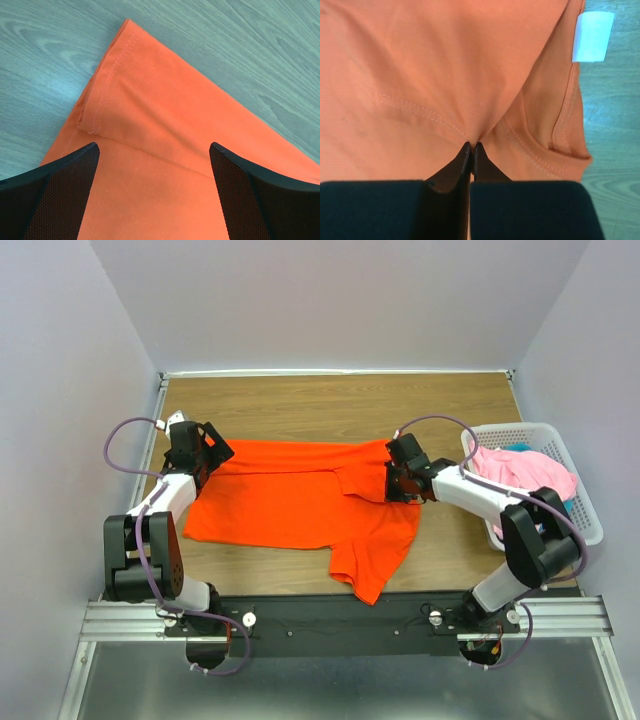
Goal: Fold and stack the t-shirts
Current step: Fold the tshirt
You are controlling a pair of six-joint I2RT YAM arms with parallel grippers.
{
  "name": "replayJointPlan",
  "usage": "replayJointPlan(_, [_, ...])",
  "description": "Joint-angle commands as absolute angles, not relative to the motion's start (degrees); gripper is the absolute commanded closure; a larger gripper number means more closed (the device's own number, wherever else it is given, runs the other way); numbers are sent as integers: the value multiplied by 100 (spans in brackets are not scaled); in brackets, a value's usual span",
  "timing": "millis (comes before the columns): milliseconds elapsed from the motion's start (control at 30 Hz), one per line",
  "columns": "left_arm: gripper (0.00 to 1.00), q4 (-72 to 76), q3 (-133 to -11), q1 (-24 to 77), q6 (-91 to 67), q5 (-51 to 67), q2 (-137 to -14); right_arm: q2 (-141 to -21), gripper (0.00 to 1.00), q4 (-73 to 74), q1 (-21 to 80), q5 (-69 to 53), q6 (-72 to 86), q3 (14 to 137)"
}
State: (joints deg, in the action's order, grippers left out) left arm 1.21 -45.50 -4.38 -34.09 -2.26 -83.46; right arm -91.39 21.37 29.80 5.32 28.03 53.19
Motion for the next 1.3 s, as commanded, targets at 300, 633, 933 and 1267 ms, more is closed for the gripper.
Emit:
replayJointPlan(300, [2,272,-4456,-404,-3340,-114,-8244,-8631,91,2856,3313,554,3726,5449])
replayJointPlan(633, [2,281,-4447,-413,-3331,-105,-8218,-8464,90,2935,3603,527,4122,5405])
replayJointPlan(933, [2,272,-4421,-413,-3313,-132,-8148,-8121,90,3322,3604,861,4122,5476])
replayJointPlan(1267, [2,255,-4430,-413,-3313,-149,-8139,-8429,70,3313,3604,774,4149,5194])
